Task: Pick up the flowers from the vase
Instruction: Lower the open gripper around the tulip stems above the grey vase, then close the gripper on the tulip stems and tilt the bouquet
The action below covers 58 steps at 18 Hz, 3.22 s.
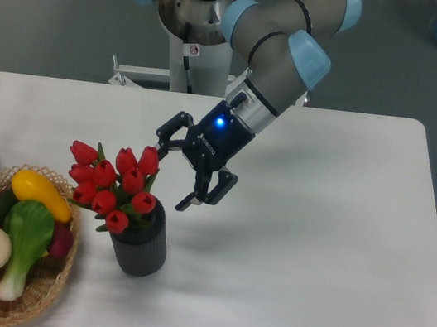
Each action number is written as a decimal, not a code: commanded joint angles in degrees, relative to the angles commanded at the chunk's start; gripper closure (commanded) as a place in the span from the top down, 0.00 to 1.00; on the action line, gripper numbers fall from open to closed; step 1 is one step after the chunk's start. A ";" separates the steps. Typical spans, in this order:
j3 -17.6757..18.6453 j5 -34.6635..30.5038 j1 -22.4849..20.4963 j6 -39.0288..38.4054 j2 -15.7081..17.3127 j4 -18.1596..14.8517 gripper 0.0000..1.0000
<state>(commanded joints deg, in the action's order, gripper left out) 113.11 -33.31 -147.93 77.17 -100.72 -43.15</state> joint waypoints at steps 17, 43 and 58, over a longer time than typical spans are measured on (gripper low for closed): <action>-0.17 -0.35 3.26 -0.09 -2.11 0.35 1.00; -0.97 0.18 4.49 -0.70 -3.34 0.35 0.64; -3.78 0.35 4.84 -5.36 -4.22 0.18 0.28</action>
<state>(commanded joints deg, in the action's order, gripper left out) 109.34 -32.96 -143.09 71.81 -104.94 -42.98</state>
